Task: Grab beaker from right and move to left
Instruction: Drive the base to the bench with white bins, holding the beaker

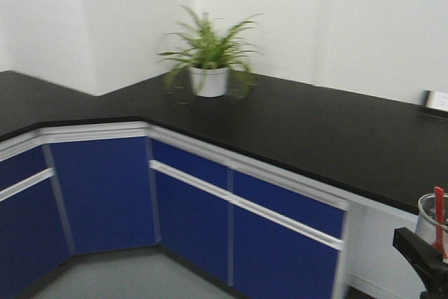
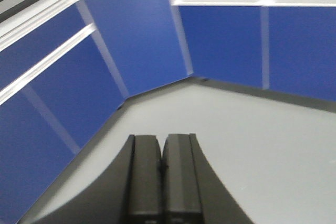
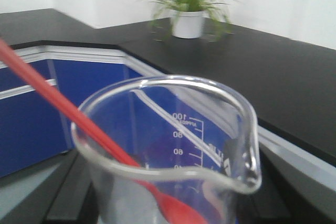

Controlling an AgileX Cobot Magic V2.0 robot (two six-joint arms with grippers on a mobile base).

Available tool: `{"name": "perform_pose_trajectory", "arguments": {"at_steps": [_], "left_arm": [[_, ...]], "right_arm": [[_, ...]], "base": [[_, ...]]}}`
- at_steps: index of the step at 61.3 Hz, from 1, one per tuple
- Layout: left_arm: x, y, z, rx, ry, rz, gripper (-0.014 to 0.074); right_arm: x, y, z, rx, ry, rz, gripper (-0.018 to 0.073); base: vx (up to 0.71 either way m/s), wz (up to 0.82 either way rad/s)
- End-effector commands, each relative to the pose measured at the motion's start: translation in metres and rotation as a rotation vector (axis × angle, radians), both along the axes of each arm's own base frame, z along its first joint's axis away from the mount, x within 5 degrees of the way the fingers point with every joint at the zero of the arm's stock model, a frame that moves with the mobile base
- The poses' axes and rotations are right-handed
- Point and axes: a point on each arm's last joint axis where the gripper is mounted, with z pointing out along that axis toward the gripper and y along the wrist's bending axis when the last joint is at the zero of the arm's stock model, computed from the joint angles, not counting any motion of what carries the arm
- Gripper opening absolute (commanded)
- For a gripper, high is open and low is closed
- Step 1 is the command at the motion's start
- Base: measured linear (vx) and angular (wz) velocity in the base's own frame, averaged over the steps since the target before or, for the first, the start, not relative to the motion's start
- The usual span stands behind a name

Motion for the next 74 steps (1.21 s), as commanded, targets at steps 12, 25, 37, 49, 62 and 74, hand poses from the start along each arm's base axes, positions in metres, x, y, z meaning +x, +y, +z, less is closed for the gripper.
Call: {"name": "perform_pose_trajectory", "arguments": {"at_steps": [12,25,37,49,62,74], "left_arm": [[0.0021,-0.0009,0.0007,-0.003,-0.064,-0.011,-0.0006],[0.0021,-0.0009,0.0007,-0.003,-0.064,-0.011,-0.0006],[0.0021,-0.0009,0.0007,-0.003,-0.064,-0.011,-0.0006],[0.0021,-0.0009,0.0007,-0.003,-0.064,-0.011,-0.0006],[0.0021,-0.0009,0.0007,-0.003,-0.064,-0.011,-0.0006],[0.0021,-0.0009,0.0007,-0.003,-0.064,-0.011,-0.0006]], "right_arm": [[-0.0014,0.0018,0.0134,0.018,-0.047,0.02,-0.0003],[-0.0014,0.0018,0.0134,0.018,-0.047,0.02,-0.0003],[-0.0014,0.0018,0.0134,0.018,-0.047,0.02,-0.0003],[-0.0014,0.0018,0.0134,0.018,-0.047,0.02,-0.0003],[-0.0014,0.0018,0.0134,0.018,-0.047,0.02,-0.0003],[-0.0014,0.0018,0.0134,0.018,-0.047,0.02,-0.0003]], "base": [[-0.15,0.74],[-0.13,0.67],[-0.1,0.69],[-0.04,0.78],[0.03,0.7],[0.13,0.57]]}}
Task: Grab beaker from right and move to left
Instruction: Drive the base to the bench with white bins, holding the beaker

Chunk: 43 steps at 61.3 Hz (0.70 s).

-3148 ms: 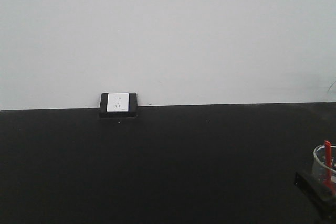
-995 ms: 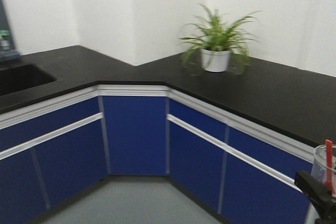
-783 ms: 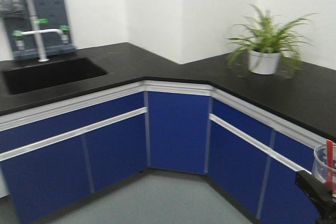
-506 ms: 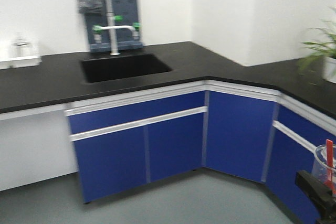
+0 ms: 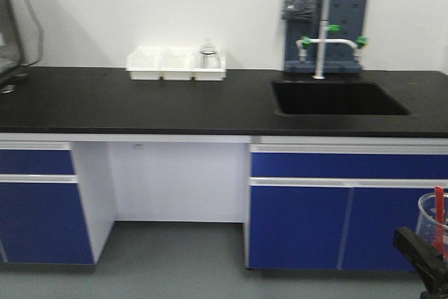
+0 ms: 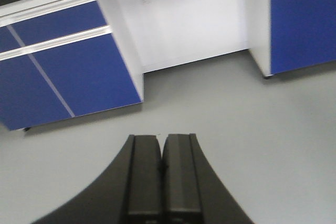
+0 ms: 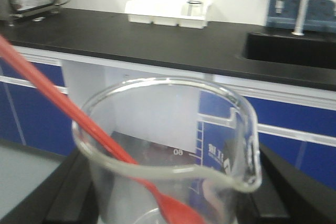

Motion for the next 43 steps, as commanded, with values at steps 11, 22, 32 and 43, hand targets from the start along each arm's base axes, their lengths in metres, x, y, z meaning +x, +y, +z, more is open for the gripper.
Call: {"name": "perform_pose_trajectory", "arguments": {"at_steps": [11,22,32,43], "left_arm": [[0.0021,-0.0009,0.0007,-0.003,-0.064,-0.011,-0.0006],[0.0021,-0.0009,0.0007,-0.003,-0.064,-0.011,-0.0006],[0.0021,-0.0009,0.0007,-0.003,-0.064,-0.011,-0.0006],[0.0021,-0.0009,0.0007,-0.003,-0.064,-0.011,-0.0006]], "right_arm": [[-0.0014,0.0018,0.0134,0.018,-0.047,0.02,-0.0003],[-0.0014,0.0018,0.0134,0.018,-0.047,0.02,-0.0003],[-0.0014,0.0018,0.0134,0.018,-0.047,0.02,-0.0003],[-0.0014,0.0018,0.0134,0.018,-0.047,0.02,-0.0003]], "base": [[0.24,0.54],[0.28,0.46],[0.31,0.36],[0.34,0.3]]}}
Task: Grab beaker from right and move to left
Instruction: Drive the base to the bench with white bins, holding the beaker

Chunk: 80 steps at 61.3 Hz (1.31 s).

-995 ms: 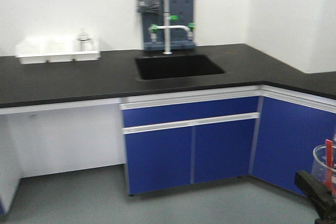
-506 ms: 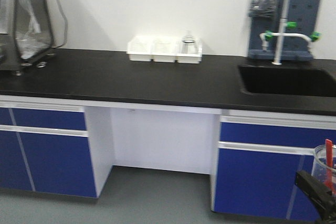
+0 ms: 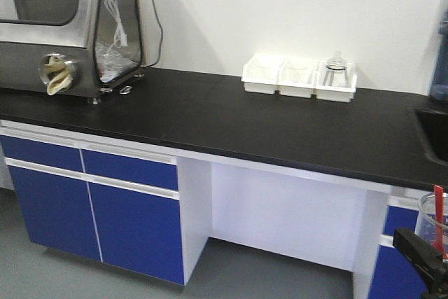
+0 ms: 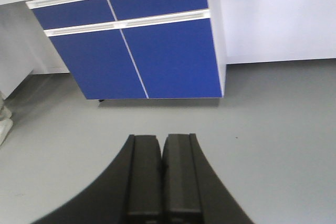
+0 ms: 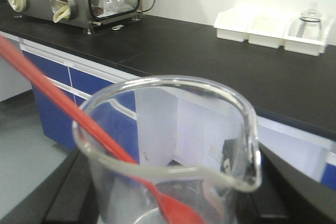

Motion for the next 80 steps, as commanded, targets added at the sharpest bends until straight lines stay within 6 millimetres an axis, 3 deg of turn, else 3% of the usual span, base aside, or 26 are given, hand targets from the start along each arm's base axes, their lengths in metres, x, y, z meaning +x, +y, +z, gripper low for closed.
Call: {"name": "perform_pose_trajectory", "arguments": {"at_steps": [1,40,80], "left_arm": [[0.0021,-0.0009,0.0007,-0.003,-0.064,-0.011,-0.0006],[0.0021,-0.0009,0.0007,-0.003,-0.064,-0.011,-0.0006],[0.0021,-0.0009,0.0007,-0.003,-0.064,-0.011,-0.0006]], "right_arm": [[-0.0014,0.0018,0.0134,0.018,-0.047,0.02,-0.0003],[-0.0014,0.0018,0.0134,0.018,-0.047,0.02,-0.0003],[-0.0014,0.0018,0.0134,0.018,-0.047,0.02,-0.0003]], "base": [[0.36,0.29],[0.42,0.18],[0.43,-0.32]]}}
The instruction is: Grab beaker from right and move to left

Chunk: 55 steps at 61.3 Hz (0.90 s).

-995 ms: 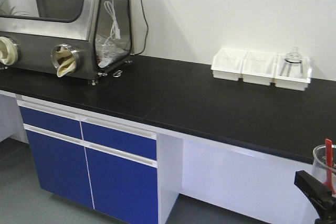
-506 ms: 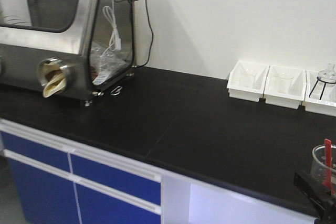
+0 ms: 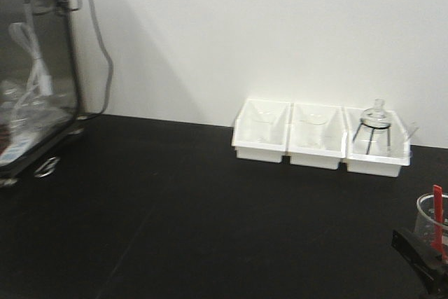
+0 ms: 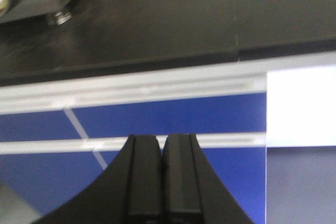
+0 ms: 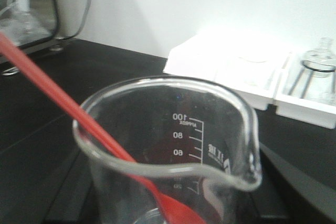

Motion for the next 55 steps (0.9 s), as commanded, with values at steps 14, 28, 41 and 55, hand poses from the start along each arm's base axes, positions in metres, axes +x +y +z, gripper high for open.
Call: {"name": "perform_pose_trajectory", "arguments": {"at_steps": [14,28,41,55], "left_arm": [[0.0021,-0.0009,0.0007,-0.003,-0.064,-0.011,-0.0006],[0.0021,-0.0009,0.0007,-0.003,-0.064,-0.011,-0.0006],[0.0021,-0.0009,0.0007,-0.003,-0.064,-0.011,-0.0006],[0.0021,-0.0009,0.0007,-0.003,-0.064,-0.011,-0.0006]], "right_arm": [[-0.0014,0.0018,0.0134,0.018,-0.047,0.02,-0.0003],[-0.0014,0.0018,0.0134,0.018,-0.047,0.02,-0.0003],[-0.0014,0.0018,0.0134,0.018,-0.047,0.02,-0.0003],[-0.0014,0.0018,0.0134,0.018,-0.047,0.02,-0.0003]], "base": [[0.36,-0.41],[0.28,-0.32],[0.18,-0.19],[0.08,-0.08]]}}
